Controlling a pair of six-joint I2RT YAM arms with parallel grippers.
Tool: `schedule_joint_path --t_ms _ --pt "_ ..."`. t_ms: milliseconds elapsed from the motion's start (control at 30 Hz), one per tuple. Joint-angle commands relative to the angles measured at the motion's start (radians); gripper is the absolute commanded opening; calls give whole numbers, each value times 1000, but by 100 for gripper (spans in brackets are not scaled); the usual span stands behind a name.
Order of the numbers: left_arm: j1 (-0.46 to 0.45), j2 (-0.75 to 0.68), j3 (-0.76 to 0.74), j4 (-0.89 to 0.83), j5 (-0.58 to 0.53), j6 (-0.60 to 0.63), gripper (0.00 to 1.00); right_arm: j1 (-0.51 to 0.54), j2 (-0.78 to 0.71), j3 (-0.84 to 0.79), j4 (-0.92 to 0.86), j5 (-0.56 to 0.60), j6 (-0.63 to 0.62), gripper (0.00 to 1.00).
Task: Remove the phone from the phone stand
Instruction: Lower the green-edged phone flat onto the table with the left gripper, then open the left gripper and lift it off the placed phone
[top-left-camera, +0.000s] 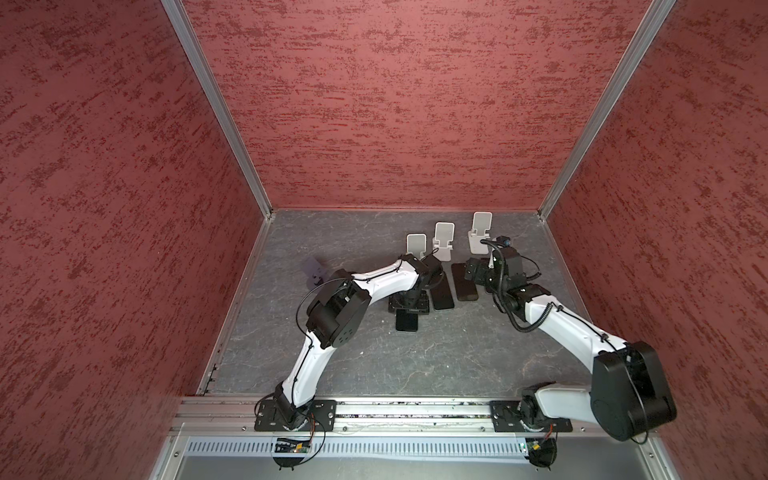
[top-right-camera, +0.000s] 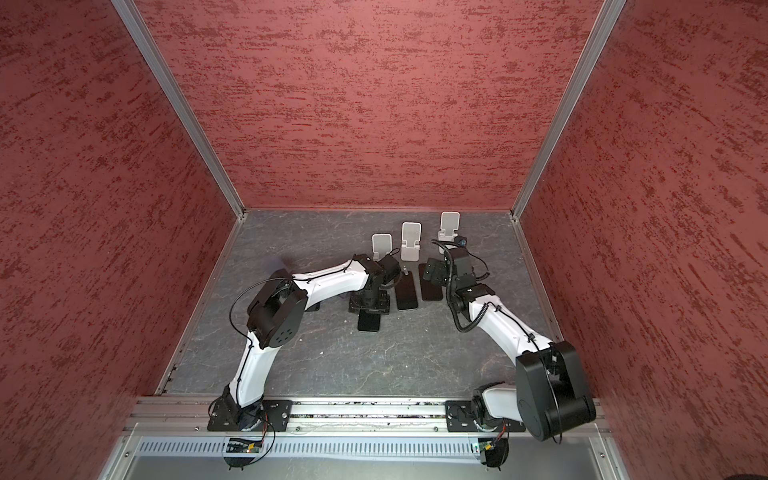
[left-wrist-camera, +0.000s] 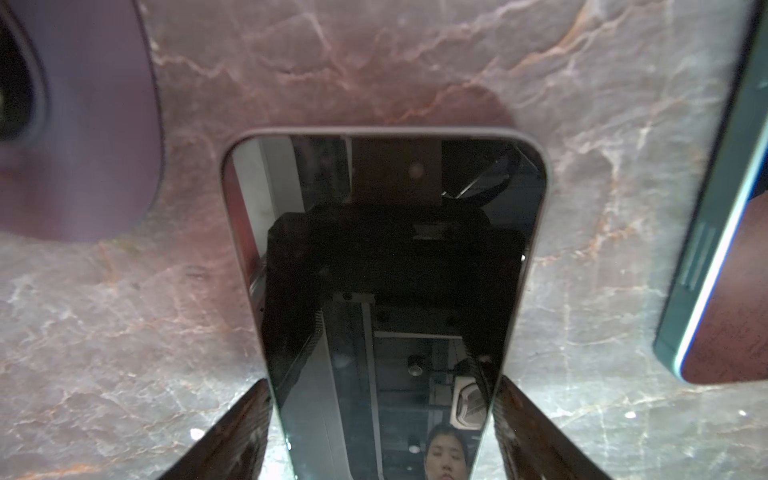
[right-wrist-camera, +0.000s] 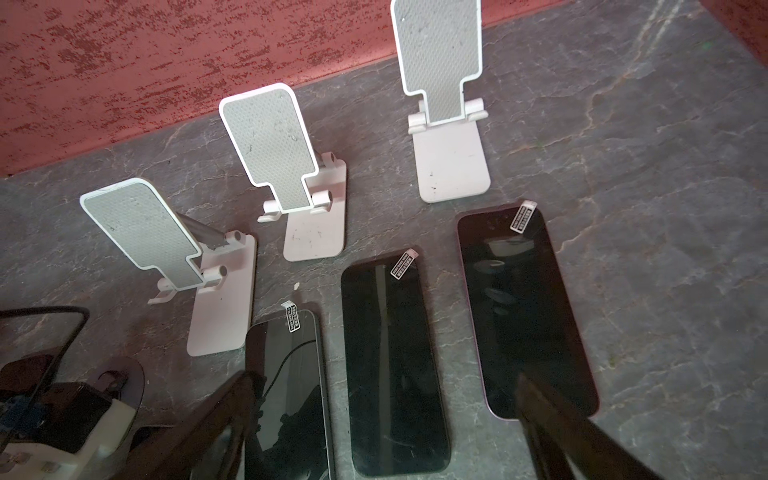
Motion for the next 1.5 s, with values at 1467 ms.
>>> schedule_joint_path --t_ms 1467 --pt "-24 -486 -358 469 -199 247 100 -12 54 29 -7 -141 51 99"
